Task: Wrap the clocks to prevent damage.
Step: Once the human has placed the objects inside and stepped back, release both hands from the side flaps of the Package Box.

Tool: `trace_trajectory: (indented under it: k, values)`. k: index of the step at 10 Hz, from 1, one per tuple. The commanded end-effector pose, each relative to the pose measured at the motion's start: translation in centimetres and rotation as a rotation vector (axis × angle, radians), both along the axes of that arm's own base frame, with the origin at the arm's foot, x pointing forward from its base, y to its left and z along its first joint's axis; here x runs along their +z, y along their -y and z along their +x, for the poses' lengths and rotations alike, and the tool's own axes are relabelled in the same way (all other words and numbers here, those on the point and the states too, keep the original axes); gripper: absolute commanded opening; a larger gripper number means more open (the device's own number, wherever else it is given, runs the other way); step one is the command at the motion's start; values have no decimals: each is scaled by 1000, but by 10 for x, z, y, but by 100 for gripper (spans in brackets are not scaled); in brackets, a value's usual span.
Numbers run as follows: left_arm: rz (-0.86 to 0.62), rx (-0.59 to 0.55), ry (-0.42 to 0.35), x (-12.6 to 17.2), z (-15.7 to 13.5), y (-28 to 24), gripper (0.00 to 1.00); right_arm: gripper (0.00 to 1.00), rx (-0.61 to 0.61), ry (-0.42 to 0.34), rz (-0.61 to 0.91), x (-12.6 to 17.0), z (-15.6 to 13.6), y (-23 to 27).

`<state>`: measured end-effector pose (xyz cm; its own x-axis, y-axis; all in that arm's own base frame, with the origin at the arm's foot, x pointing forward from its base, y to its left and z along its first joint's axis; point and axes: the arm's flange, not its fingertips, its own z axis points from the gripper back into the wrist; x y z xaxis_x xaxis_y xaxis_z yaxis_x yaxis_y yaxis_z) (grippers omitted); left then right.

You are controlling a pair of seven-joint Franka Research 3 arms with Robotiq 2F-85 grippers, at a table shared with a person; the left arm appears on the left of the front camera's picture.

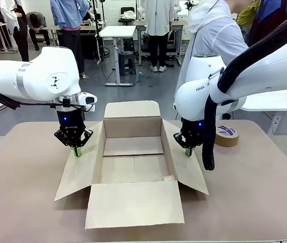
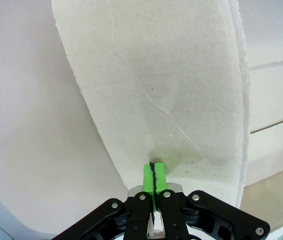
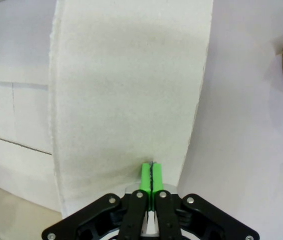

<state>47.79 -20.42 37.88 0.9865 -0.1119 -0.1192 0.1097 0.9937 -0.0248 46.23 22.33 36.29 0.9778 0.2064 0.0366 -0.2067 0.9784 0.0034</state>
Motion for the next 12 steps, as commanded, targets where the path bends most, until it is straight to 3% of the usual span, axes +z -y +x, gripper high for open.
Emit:
trace_trajectory:
  k: [1,12]
  values:
    - [9,-5,4,1,-4,-2,0,1,-18,-3,-15,-2,-1,-2]
    - [9,-5,4,1,-4,-2,0,1,-18,-3,-15,-2,-1,-2]
